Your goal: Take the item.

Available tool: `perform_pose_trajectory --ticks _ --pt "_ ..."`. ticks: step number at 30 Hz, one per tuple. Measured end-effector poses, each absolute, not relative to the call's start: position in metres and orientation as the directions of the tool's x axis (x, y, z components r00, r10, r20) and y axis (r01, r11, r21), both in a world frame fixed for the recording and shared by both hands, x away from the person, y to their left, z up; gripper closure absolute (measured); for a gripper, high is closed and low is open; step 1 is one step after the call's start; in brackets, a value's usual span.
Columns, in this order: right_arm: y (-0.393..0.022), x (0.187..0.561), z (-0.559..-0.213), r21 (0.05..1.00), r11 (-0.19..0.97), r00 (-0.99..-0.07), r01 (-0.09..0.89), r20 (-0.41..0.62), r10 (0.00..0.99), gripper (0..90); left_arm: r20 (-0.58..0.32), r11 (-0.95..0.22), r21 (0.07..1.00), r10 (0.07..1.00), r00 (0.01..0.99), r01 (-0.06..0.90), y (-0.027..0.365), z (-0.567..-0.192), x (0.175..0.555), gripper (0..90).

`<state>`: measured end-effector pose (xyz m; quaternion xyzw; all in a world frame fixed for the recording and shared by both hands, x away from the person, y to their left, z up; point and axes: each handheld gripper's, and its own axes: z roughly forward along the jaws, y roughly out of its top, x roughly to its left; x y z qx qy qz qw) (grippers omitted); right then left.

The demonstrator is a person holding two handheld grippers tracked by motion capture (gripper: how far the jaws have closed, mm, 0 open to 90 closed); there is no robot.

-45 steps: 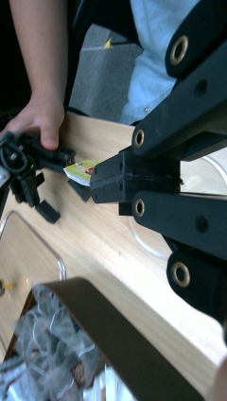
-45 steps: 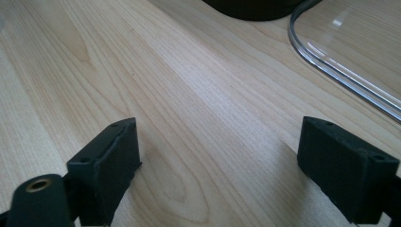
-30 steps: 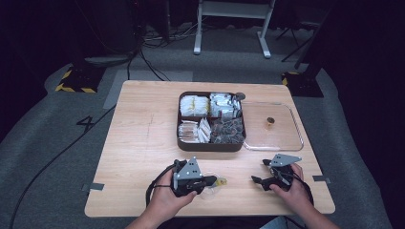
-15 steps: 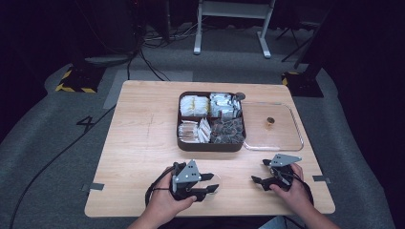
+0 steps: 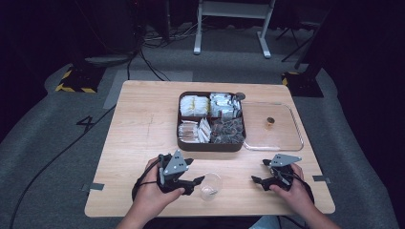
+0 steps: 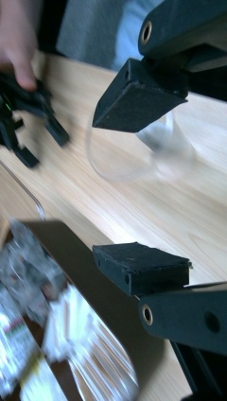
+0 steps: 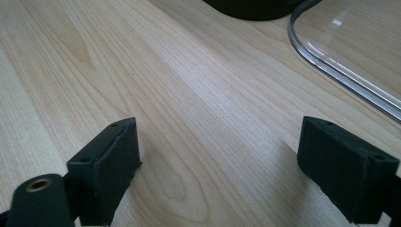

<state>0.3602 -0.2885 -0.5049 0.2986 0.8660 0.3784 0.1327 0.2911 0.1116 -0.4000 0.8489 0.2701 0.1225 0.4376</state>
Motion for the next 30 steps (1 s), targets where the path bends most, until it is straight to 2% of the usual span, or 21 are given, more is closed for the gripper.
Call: perform_pose_trajectory --ticks 3,10,21,30 --pt "-0.289 0.360 -0.505 0.735 0.535 -0.787 0.417 -0.004 0.617 13.8 -0.019 -0.473 0.798 0.600 0.799 0.374 0.127 -0.403 0.292 30.2" --pt "-0.289 0.360 -0.505 0.735 0.535 -0.787 0.417 -0.004 0.617 13.8 -0.027 -0.470 0.769 0.652 0.758 0.432 0.153 -0.416 0.294 27.9" --pt "-0.289 0.360 -0.505 0.735 0.535 -0.787 0.417 -0.004 0.617 13.8 -0.029 -0.461 0.730 0.718 0.696 0.505 0.185 -0.438 0.308 26.4" --pt "-0.289 0.360 -0.505 0.735 0.535 -0.787 0.417 -0.004 0.617 13.8 -0.026 -0.476 0.656 0.761 0.649 0.585 0.207 -0.462 0.319 25.8"
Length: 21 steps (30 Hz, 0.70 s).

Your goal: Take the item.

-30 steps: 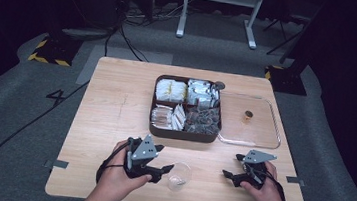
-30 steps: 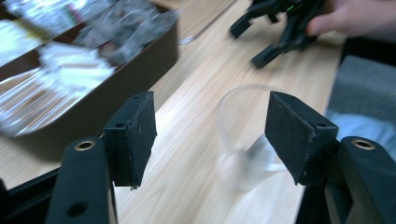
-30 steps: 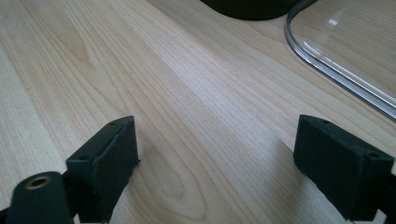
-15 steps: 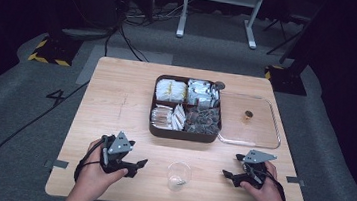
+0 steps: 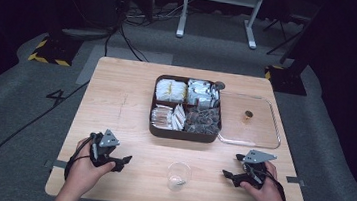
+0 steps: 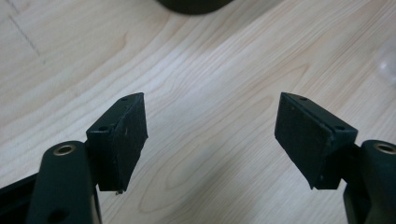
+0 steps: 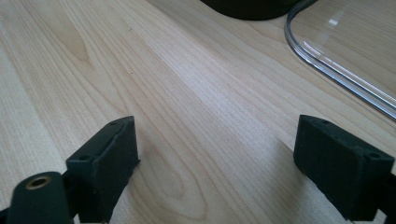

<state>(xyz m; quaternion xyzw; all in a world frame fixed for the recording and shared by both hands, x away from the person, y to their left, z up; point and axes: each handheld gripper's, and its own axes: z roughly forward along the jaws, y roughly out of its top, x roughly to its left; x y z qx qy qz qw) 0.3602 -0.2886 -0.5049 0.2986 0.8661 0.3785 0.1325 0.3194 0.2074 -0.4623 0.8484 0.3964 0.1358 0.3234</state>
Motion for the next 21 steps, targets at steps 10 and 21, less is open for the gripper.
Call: perform_pose_trajectory --ticks 10,21 --pt "-0.289 0.360 -0.505 0.735 0.535 -0.787 0.417 -0.004 0.617 13.8 -0.049 -0.460 0.605 0.793 0.607 0.650 0.225 -0.483 0.326 23.7" --pt "-0.289 0.360 -0.505 0.735 0.535 -0.787 0.417 -0.004 0.617 13.8 -0.033 -0.447 0.596 0.816 0.577 0.667 0.236 -0.493 0.327 19.0"
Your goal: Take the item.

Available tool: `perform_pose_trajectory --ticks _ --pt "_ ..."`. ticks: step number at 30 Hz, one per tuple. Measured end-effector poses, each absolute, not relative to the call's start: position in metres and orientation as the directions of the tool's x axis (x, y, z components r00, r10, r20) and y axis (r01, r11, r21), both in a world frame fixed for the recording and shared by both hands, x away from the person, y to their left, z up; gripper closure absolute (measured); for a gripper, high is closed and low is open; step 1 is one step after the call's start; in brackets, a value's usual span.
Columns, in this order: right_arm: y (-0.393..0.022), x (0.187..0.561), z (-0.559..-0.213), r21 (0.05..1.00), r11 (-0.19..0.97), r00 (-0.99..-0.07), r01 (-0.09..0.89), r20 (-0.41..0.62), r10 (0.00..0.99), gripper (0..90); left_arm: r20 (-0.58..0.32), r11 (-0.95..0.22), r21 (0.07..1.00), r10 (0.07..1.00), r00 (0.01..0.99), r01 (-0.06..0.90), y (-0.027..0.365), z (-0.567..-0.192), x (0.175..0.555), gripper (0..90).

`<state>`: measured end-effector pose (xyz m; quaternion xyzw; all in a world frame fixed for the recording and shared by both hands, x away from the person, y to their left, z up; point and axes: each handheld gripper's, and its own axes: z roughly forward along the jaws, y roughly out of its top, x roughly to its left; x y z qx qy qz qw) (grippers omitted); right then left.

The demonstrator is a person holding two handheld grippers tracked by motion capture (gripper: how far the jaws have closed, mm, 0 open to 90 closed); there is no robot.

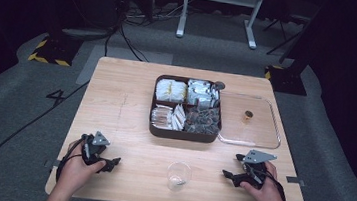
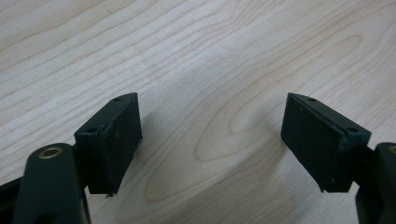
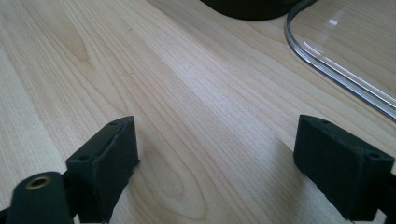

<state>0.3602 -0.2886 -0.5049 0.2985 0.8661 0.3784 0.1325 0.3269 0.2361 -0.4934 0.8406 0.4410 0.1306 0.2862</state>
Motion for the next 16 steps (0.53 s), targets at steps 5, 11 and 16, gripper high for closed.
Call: perform_pose_trajectory --ticks 5,11,16 --pt "-0.2885 0.3602 -0.5049 0.735 0.535 -0.786 0.417 -0.003 0.618 13.8 -0.015 -0.435 0.667 0.804 0.595 0.605 0.2398 -0.5053 0.3295 6.5" --pt "-0.2885 0.3602 -0.5049 0.735 0.534 -0.786 0.417 -0.003 0.618 13.8 -0.013 -0.423 0.664 0.817 0.576 0.616 0.2385 -0.5058 0.3295 1.3" --pt "-0.2885 0.3601 -0.5049 0.735 0.534 -0.786 0.417 -0.003 0.618 13.8 -0.011 -0.414 0.665 0.826 0.563 0.621 0.2379 -0.5058 0.3285 1.3"
